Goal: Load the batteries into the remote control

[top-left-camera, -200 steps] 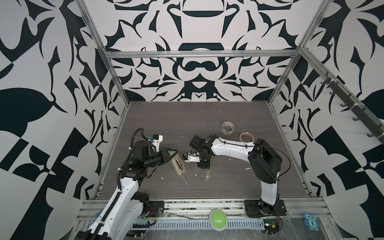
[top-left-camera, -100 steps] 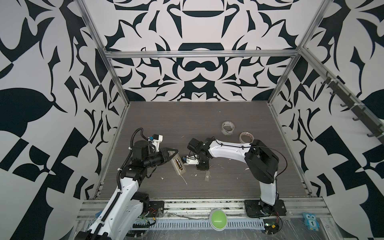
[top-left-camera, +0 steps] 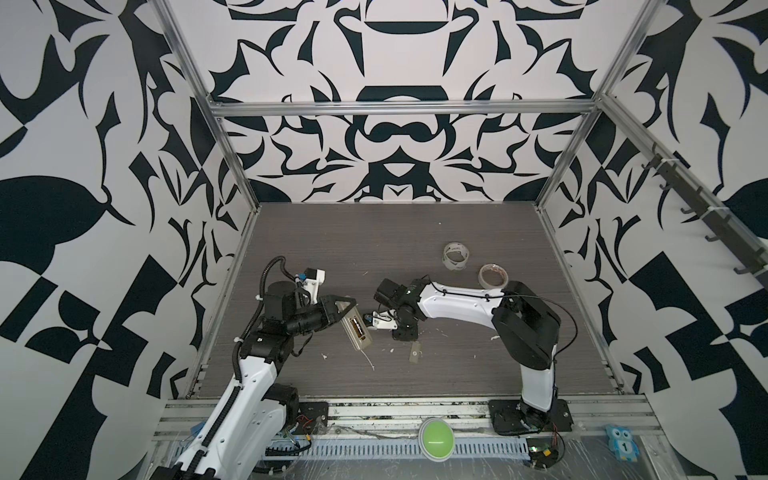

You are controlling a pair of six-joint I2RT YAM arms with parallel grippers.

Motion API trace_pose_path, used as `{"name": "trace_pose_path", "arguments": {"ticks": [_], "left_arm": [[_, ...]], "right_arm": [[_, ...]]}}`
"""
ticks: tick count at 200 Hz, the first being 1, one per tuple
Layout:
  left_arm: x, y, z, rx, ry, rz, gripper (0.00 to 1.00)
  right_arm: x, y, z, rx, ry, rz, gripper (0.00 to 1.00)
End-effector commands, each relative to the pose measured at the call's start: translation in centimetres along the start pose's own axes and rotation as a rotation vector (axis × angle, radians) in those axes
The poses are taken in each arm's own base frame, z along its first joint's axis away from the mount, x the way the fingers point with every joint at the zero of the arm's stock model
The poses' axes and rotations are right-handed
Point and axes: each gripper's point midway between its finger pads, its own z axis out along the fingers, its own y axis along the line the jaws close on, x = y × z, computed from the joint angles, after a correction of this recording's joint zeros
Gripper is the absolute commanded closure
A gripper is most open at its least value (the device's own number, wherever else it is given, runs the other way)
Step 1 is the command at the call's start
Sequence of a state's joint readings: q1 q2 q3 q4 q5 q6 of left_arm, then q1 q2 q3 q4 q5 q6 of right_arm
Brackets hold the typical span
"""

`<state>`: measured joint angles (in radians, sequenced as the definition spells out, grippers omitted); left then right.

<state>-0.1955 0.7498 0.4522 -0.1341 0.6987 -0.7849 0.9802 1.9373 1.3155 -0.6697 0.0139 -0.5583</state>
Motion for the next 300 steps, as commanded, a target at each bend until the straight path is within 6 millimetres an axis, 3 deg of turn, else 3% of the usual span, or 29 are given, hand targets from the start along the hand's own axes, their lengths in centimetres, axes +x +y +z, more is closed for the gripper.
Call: {"name": "trace_pose_path", "arguments": {"ticks": [1,24,46,94,127,145,165,205,235,300], "left_arm": [[-0.7,-1.5,-0.5,0.037,-0.024,0.051,1.00],[-0.9,-1.7,-0.7,0.039,-0.036,0.061,1.00],[-1.2,-1.6,-1.0,0.024,-0.064,0.079,1.00],[-2.5,-1.2,-2.1,-0.050,-0.150,0.136,1.00],[-3.3,-0.9,-3.3,-0.107,-0.225,0.173,1.00],[-3.5,-1.3,-3.8,-0.109,-0.251,0.198,1.00],[-3.5,-1.6,-4.2,-0.108,-0.272,0.220,1.00],[-3.7,-2.5,-5.1,-0.092,-0.317,0.261,1.00],[-3.9,-3.0,-5.6,-0.082,-0.341,0.282,1.00],[-3.9,-3.7,-6.0,-0.054,-0.360,0.303,1.00]], "right_arm": [[-1.1,-0.5,-3.1,0.051,-0.078,0.020,0.58],[-1.4,-0.5,-4.5,0.069,-0.129,0.059,0.58],[-1.2,-1.9,-6.2,0.149,-0.172,0.168,0.58],[-0.6,-4.2,-11.1,0.217,-0.273,0.727,0.57],[-0.2,-3.1,-12.8,0.128,-0.352,1.090,0.46],[0.0,-2.9,-13.5,0.086,-0.384,1.296,0.25],[0.4,-3.0,-14.3,0.067,-0.398,1.486,0.21],[-1.0,-1.4,-13.9,-0.054,-0.390,1.744,0.20],[-2.2,-0.7,-12.9,-0.168,-0.370,1.949,0.25],[-0.9,0.9,-8.7,-0.140,-0.198,2.166,0.33]]}}
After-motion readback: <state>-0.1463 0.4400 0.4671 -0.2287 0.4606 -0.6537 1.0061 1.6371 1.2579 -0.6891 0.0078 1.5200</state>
